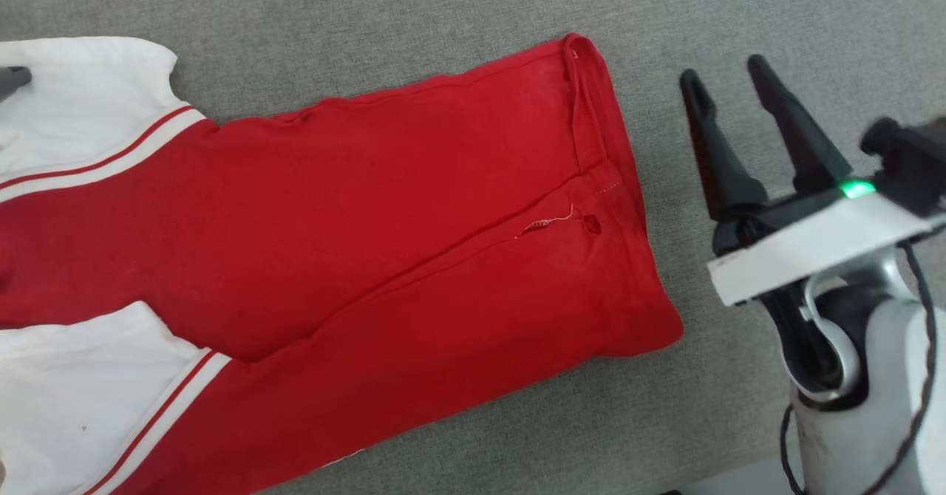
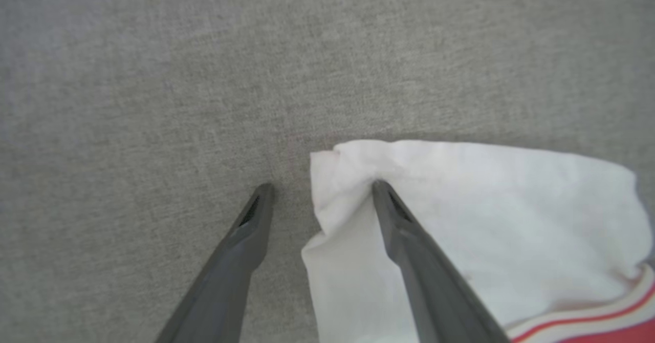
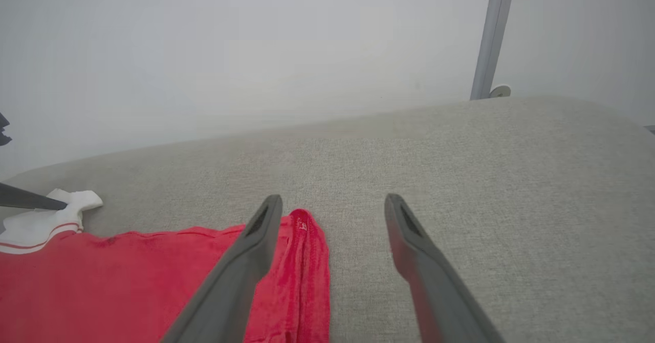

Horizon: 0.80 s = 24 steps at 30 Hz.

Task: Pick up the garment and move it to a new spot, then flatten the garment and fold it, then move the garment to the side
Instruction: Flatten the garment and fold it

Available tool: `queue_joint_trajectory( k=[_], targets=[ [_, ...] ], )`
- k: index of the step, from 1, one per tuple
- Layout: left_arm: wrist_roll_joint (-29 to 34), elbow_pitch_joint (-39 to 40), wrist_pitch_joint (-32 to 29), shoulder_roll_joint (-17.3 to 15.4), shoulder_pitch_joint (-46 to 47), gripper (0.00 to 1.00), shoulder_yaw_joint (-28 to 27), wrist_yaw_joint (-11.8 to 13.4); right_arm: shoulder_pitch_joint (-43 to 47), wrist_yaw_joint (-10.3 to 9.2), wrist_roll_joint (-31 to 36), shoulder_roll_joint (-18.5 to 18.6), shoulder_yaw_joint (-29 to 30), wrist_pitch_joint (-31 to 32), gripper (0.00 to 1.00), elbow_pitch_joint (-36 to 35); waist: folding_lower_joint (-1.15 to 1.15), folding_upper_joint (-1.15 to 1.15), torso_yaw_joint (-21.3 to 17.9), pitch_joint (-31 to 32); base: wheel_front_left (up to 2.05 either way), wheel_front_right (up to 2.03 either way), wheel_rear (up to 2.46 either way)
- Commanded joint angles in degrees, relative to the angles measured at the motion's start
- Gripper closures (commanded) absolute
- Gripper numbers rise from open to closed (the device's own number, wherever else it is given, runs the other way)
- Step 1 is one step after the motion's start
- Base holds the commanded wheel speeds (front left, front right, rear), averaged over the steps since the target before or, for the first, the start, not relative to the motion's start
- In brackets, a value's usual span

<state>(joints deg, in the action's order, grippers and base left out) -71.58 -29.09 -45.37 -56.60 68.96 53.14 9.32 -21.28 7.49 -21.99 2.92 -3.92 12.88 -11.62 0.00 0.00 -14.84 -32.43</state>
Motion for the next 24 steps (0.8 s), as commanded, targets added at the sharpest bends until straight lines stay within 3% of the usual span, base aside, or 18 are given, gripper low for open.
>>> queue_joint_trajectory(
  k=[1, 9, 18, 24],
  targets=[
    [-0.27, -2.21, -1.68, 1.3, -2.85, 1.0, 2.16, -0.22, -1.74, 0.0, -0.6, -0.05, -0.79, 1.34, 0.0, 1.21, 0.0, 0.0, 0.13, -0.21, 0.0, 0.0, 0.0],
    [1.13, -3.34, -2.14, 4.02, -0.34, 1.0, 2.91, -2.08, -10.31, 0.0, -0.44, -0.05, -3.29, 9.8, 0.0, 8.71, 0.0, 0.0, 1.69, -0.18, 0.0, 0.0, 0.0],
    [1.92, -5.6, -0.54, 8.31, 1.85, 1.0, 3.07, -4.03, -23.35, 0.0, 3.97, 0.67, -5.29, 26.69, 0.0, 23.16, 0.0, 0.0, 4.77, 0.88, 0.0, 0.0, 0.0],
    [1.8, -6.77, 0.62, 10.18, 2.54, 1.0, 2.85, -4.81, -27.06, 0.0, 4.74, 1.29, -5.18, 37.24, 0.0, 28.98, 0.0, 0.0, 6.57, 1.08, 0.0, 0.0, 0.0]
  ],
)
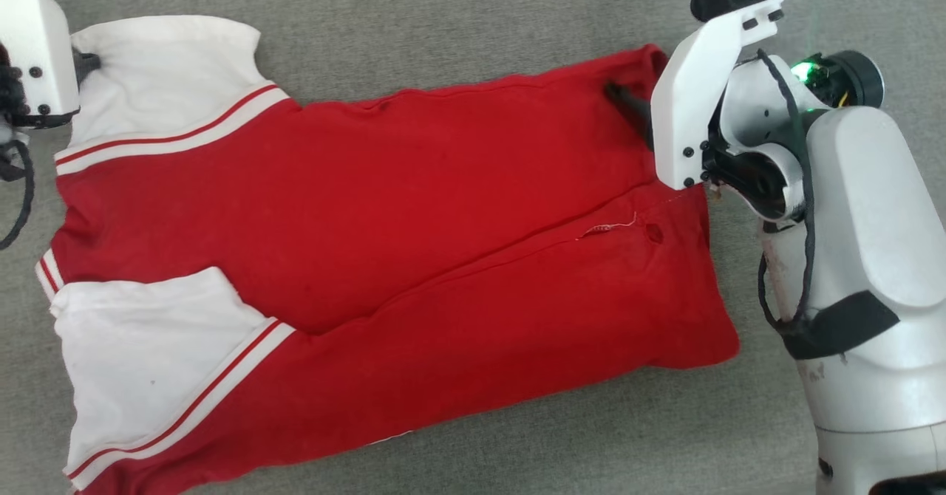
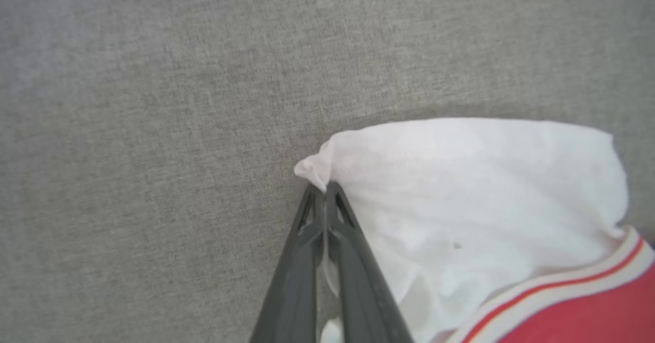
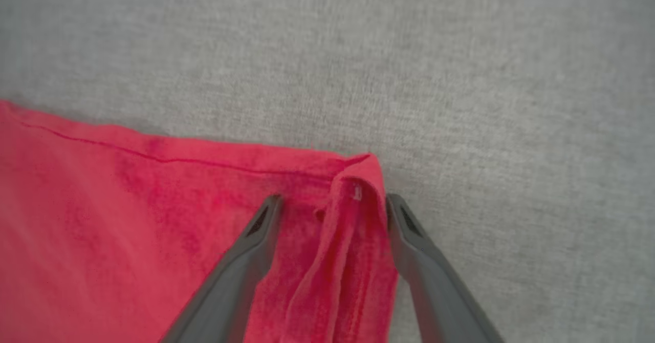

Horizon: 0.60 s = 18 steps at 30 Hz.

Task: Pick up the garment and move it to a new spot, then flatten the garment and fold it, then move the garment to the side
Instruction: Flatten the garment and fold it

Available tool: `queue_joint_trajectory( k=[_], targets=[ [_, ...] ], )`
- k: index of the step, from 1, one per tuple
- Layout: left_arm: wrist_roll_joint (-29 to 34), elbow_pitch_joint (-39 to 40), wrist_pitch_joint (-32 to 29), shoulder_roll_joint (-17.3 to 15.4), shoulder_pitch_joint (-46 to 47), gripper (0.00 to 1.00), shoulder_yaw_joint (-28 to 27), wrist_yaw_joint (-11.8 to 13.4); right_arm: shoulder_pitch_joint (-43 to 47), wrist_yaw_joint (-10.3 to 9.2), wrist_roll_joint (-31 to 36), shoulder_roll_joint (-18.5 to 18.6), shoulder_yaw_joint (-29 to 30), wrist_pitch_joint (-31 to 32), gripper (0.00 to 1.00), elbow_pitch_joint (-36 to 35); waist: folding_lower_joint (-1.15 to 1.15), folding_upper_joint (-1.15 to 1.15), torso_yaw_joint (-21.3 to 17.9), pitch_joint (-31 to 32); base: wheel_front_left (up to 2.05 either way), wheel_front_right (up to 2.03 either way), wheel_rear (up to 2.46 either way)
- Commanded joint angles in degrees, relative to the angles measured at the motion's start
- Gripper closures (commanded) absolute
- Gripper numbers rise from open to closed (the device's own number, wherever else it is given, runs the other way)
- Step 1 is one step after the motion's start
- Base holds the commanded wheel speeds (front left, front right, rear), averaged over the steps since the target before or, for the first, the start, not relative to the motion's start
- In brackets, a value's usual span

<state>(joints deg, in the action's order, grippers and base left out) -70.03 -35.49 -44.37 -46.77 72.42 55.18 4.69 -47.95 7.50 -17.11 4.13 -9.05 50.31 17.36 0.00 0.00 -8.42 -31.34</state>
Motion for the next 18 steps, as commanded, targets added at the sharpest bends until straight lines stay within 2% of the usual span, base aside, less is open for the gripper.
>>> queue_joint_trajectory(
  k=[1, 6, 7, 8, 10, 18],
  targets=[
    [0.23, -0.5, -0.19, 0.6, -0.88, 1.0, 0.8, -0.29, -0.53, -0.01, -0.14, 0.03, 0.06, 1.74, 0.0, 1.01, 0.0, 0.0, 0.35, -0.04, 0.0, 0.0, 0.0],
    [0.08, -1.17, 0.65, 1.84, -1.05, 1.0, 0.79, -0.65, 0.87, -0.01, -1.5, -0.18, -1.72, 10.87, 0.0, 4.0, 0.0, 0.0, 1.23, -0.25, 0.0, 0.0, 0.0],
    [0.08, -1.31, 0.91, 2.11, -1.12, 1.0, 0.8, -0.74, 0.93, -0.01, -1.97, -0.05, -1.88, 11.75, 0.53, 4.14, 0.0, 0.0, 1.38, -0.29, 0.0, 0.0, 0.0],
    [0.07, -1.5, 1.15, 2.41, -1.12, 1.0, 0.77, -0.82, 0.97, -0.01, -1.92, 0.31, -1.96, 12.57, 1.0, 4.43, 0.0, 0.0, 1.55, -0.29, 0.0, 0.0, 0.0],
    [0.27, -1.85, 2.13, 2.88, -0.98, 1.0, 0.54, -1.17, 0.88, -0.01, -2.19, 1.27, -2.46, 13.39, 1.0, 4.29, 0.0, 0.0, 1.93, -0.17, 0.0, 0.0, 0.0],
    [1.45, -0.25, 5.14, 3.25, 1.52, 1.0, 0.16, -3.28, -0.37, -0.02, -2.34, 4.01, 0.44, 7.65, 1.0, -0.39, 0.0, 0.0, 4.22, 2.83, 0.0, 0.0, 0.0]
  ],
)
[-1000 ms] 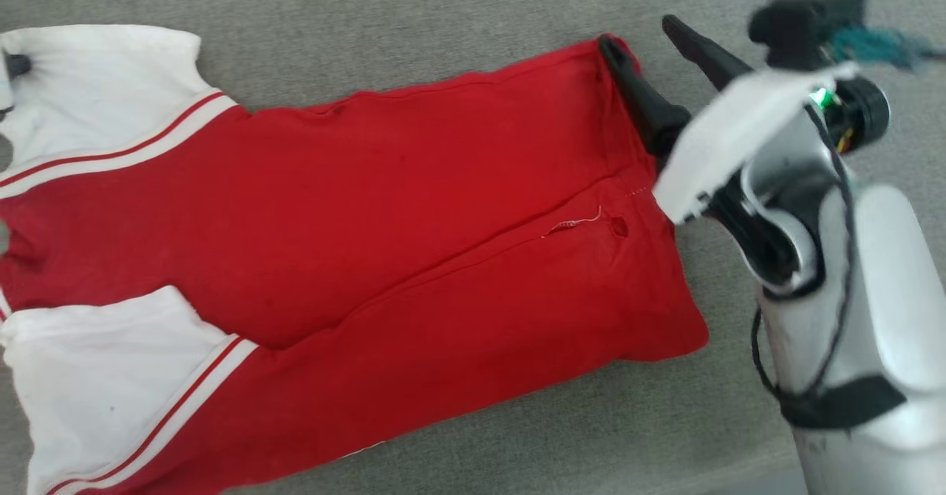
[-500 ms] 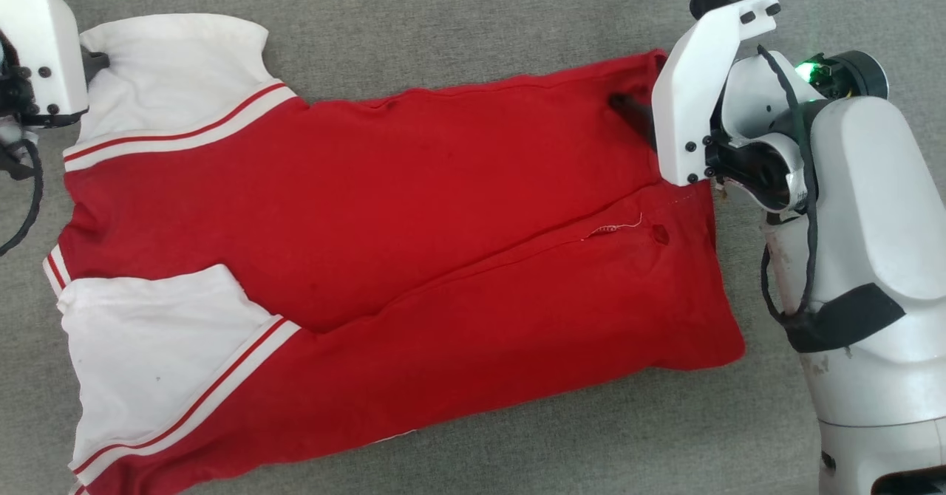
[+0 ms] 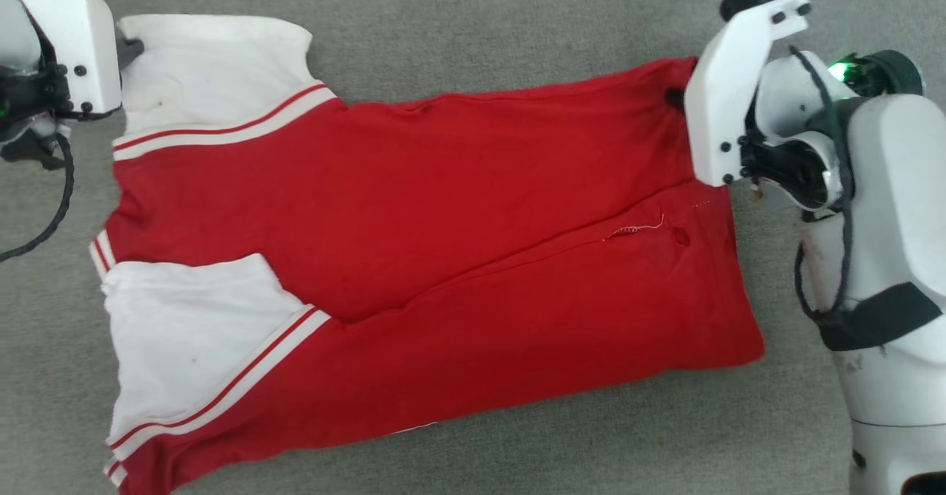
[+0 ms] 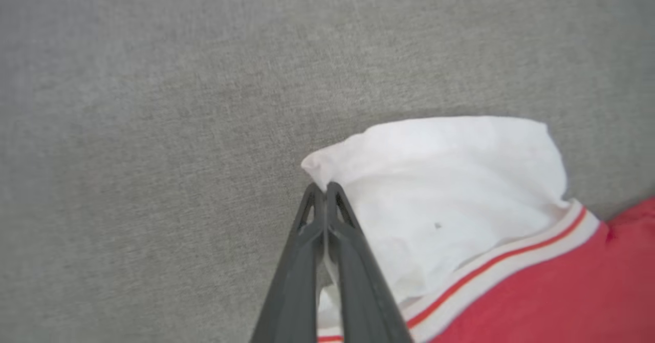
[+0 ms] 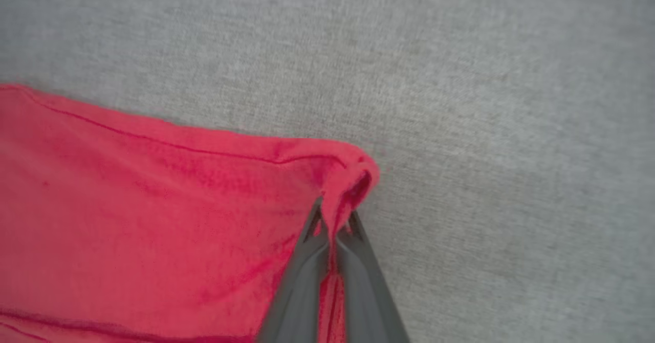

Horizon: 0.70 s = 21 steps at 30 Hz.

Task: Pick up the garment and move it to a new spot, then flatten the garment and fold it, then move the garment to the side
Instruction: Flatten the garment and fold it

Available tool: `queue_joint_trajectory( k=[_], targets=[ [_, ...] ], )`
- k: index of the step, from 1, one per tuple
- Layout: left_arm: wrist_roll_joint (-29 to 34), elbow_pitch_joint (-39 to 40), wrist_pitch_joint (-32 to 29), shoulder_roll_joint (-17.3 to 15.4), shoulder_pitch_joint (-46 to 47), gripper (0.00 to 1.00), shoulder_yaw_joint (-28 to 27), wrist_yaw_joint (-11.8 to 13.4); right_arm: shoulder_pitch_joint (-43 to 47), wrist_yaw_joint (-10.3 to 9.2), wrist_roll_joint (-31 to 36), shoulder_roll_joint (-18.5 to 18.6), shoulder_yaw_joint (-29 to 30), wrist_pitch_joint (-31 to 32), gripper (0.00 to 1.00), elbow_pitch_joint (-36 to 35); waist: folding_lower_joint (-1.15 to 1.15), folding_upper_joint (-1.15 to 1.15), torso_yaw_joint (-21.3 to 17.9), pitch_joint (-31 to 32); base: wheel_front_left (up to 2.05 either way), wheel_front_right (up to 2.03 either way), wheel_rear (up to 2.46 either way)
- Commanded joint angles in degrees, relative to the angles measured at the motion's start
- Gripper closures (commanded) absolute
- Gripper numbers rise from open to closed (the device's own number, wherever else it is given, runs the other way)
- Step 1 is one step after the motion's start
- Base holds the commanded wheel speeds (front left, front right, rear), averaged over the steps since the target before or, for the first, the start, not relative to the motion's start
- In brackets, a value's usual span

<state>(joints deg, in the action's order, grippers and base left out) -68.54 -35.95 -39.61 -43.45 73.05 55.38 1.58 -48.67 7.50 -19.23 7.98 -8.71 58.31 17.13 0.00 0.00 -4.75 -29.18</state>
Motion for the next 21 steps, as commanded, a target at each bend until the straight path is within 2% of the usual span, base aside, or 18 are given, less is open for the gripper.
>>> queue_joint_trajectory(
  k=[1, 8, 12, 16, 21],
  targets=[
    [-0.07, 0.68, 0.41, -0.16, 0.8, 1.0, -0.07, -0.28, 0.71, -0.02, -0.24, 0.56, 0.28, -0.95, 1.0, -0.76, 0.0, 0.0, 0.81, 1.14, 0.0, 0.0, 0.0],
    [-0.04, 7.07, 0.93, -2.16, -0.74, 1.0, -0.16, -0.6, 4.44, -0.02, -0.85, 2.89, 1.55, -5.6, 1.0, -6.31, 0.0, 0.0, 2.62, 4.73, 0.0, 0.0, 0.0],
    [-0.4, 11.84, 1.07, -4.21, -2.24, 1.0, -0.39, 0.28, 6.59, -0.02, -1.36, 4.28, 1.64, -6.77, 1.0, -9.4, 0.0, 0.0, 3.17, 6.12, 0.0, 0.0, 0.0],
    [-0.88, 20.28, 1.93, -7.82, -5.31, 1.0, -0.72, 2.59, 10.06, -0.02, -2.15, 6.21, 2.22, -8.23, 1.0, -13.48, 0.0, 0.0, 3.89, 7.74, 0.0, 0.0, 0.0],
    [-1.94, 32.81, 2.94, -13.14, -10.36, 1.0, -1.29, 7.53, 14.93, -0.02, -3.15, 7.98, 2.19, -8.67, 1.0, -19.31, 0.0, 0.0, 4.55, 9.27, 0.0, 0.0, 0.0]
  ],
)
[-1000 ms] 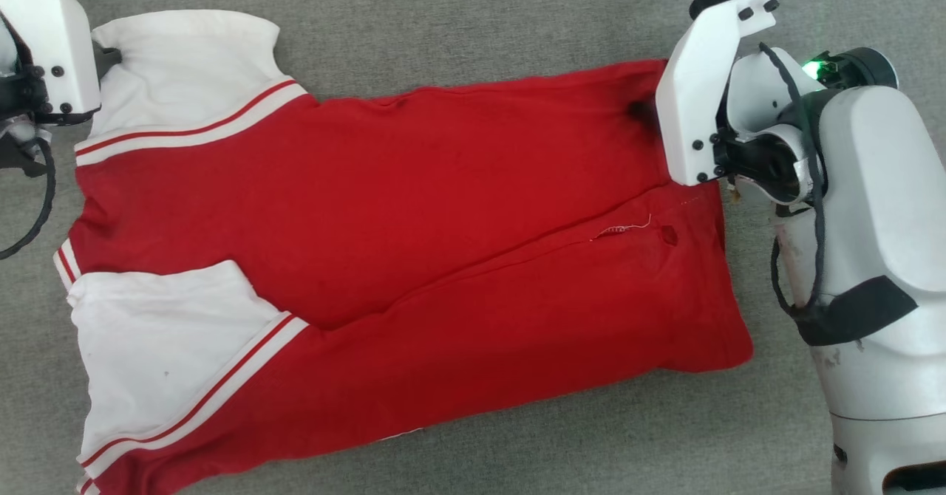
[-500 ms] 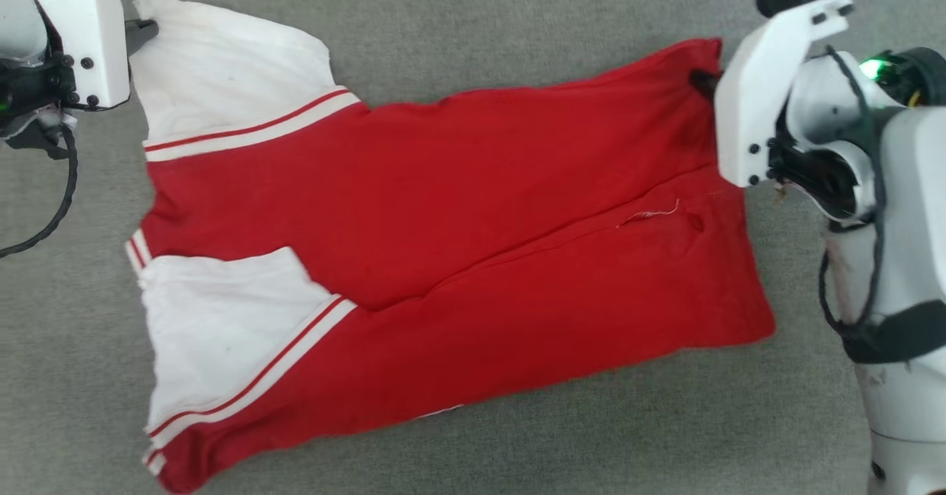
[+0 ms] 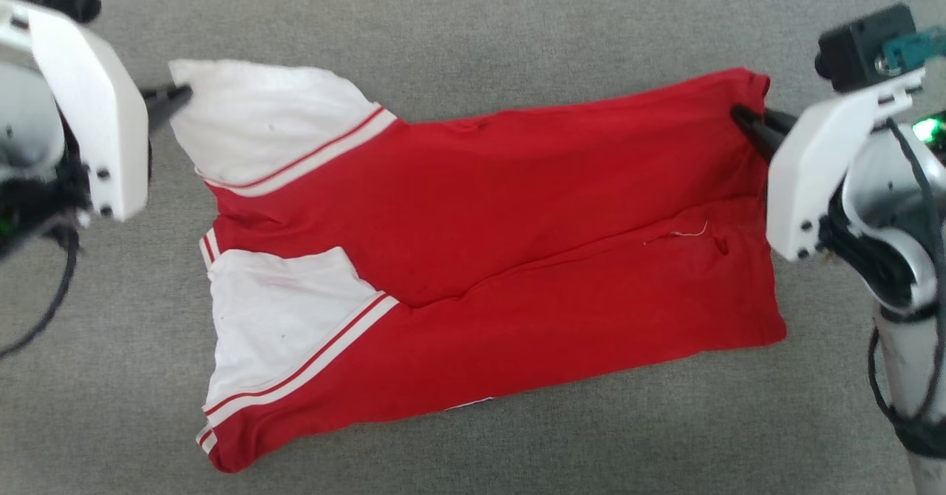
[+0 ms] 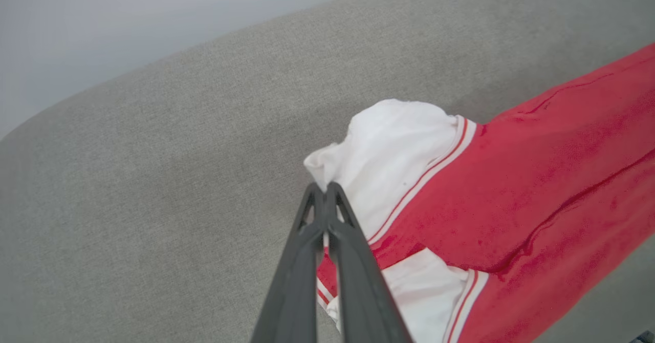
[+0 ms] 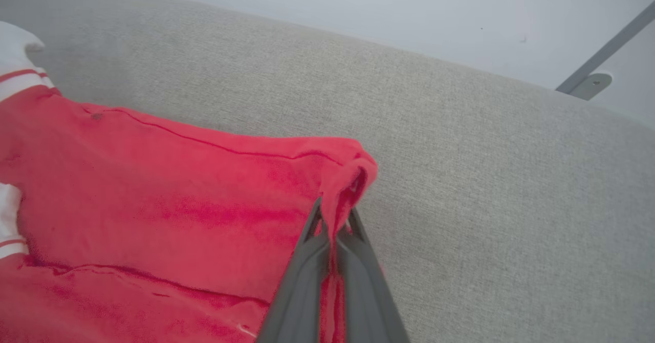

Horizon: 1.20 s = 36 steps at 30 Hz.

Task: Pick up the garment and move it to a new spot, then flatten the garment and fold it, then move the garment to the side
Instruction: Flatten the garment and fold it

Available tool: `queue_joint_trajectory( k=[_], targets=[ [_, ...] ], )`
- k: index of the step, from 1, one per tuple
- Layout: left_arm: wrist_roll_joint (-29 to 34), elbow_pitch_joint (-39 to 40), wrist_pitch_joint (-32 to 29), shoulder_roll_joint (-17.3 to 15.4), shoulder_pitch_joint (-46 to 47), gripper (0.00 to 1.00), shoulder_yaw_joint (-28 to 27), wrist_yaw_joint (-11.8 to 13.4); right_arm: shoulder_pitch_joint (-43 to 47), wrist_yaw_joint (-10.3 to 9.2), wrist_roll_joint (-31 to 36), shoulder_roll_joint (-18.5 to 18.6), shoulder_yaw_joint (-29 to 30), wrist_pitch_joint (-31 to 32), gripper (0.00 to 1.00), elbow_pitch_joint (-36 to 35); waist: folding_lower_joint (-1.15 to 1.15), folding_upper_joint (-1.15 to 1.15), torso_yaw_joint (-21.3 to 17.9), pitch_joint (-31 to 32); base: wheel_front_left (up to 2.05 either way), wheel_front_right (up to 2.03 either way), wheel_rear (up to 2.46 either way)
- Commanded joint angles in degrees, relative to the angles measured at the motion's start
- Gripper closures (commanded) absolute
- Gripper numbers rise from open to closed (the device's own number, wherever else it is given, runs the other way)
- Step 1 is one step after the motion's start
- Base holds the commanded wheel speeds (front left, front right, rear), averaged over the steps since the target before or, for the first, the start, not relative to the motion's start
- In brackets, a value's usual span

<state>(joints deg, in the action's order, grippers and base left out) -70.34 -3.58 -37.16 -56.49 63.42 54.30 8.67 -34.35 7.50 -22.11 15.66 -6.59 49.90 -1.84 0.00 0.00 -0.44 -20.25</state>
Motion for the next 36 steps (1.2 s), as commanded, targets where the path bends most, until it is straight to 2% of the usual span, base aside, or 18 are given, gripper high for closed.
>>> queue_joint_trajectory(
  k=[1, 9, 14, 18, 23, 27, 28, 29, 30, 31, 32, 33, 36],
  targets=[
    [-0.35, 2.84, 0.55, -1.26, -1.88, 1.0, -0.27, 1.58, 1.71, -0.02, -0.61, 0.6, 0.26, -0.43, 1.0, -1.5, 0.0, 0.0, 0.37, 0.56, 0.0, 0.0, 0.0],
    [-2.99, 21.22, 2.29, -8.72, -11.06, 1.0, 0.68, 10.4, 10.62, -0.02, -3.15, 3.56, 0.55, -0.55, 1.0, -9.86, 0.0, 0.0, 0.89, 1.43, 0.0, 0.0, 0.0],
    [-5.05, 27.58, 3.49, -11.63, -16.94, 1.0, 2.17, 14.85, 17.24, -0.01, -5.01, 5.46, 1.36, 0.55, 1.0, -13.54, 0.0, 0.0, 0.93, 1.56, 0.0, 0.0, 0.0],
    [-6.47, 29.0, 4.51, -12.66, -21.11, 1.0, 4.01, 16.1, 22.12, -0.01, -5.37, 5.34, 3.34, 1.46, 1.0, -14.3, 0.0, 0.0, 0.85, 1.43, 0.0, 0.0, 0.0],
    [-8.07, 25.4, 6.26, -10.19, -25.18, 1.0, 6.03, 15.34, 25.14, -0.01, -6.65, 3.46, 4.11, 1.19, 1.0, -11.44, 0.0, 0.0, 0.6, 1.2, 0.0, 0.0, 0.0],
    [-9.63, 19.58, 7.49, -6.92, -26.58, 1.0, 6.67, 13.44, 24.26, -0.01, -6.76, 2.83, 2.97, 0.2, 1.0, -7.11, 0.0, 0.0, 0.45, 1.21, 0.0, 0.0, 0.0],
    [-10.01, 18.02, 7.77, -6.34, -27.0, 1.0, 6.7, 12.76, 23.89, -0.01, -6.27, 3.01, 2.65, 0.02, 0.76, -6.13, 0.0, 0.0, 0.43, 1.26, 0.0, 0.0, 0.0],
    [-9.93, 16.58, 8.11, -5.88, -27.2, 0.98, 6.83, 12.11, 23.52, -0.01, -6.19, 2.81, 2.29, -0.31, 0.4, -5.29, 0.0, 0.0, 0.39, 1.36, 0.0, 0.0, 0.0],
    [-9.79, 15.11, 8.82, -5.41, -27.22, 0.65, 6.68, 11.53, 23.05, -0.01, -6.12, 2.58, 2.09, -0.69, 0.0, -4.58, 0.0, 0.0, 0.36, 1.48, 0.0, 0.0, 0.0],
    [-9.92, 14.02, 9.46, -4.94, -27.28, 0.22, 6.39, 10.88, 22.63, -0.01, -5.82, 2.55, 2.05, -0.94, 0.0, -4.08, 0.0, 0.0, 0.33, 1.6, 0.0, 0.0, 0.0],
    [-10.09, 13.07, 10.2, -4.53, -27.45, 0.07, 6.16, 10.29, 22.46, -0.01, -5.98, 2.33, 2.08, -0.99, 0.0, -3.69, 0.0, 0.0, 0.31, 1.8, 0.0, 0.0, 0.0],
    [-9.94, 12.34, 11.07, -4.39, -27.46, 0.0, 5.91, 9.68, 22.32, -0.01, -6.05, 2.22, 2.15, -0.87, 0.0, -3.52, 0.0, 0.0, 0.3, 2.02, 0.0, 0.0, 0.0],
    [-9.9, 11.44, 13.39, -4.22, -27.68, 0.0, 4.97, 8.97, 22.06, -0.01, -5.95, 2.39, 2.46, -0.54, 0.0, -3.78, 0.0, 0.0, 0.32, 2.57, 0.0, 0.0, 0.0]
  ],
)
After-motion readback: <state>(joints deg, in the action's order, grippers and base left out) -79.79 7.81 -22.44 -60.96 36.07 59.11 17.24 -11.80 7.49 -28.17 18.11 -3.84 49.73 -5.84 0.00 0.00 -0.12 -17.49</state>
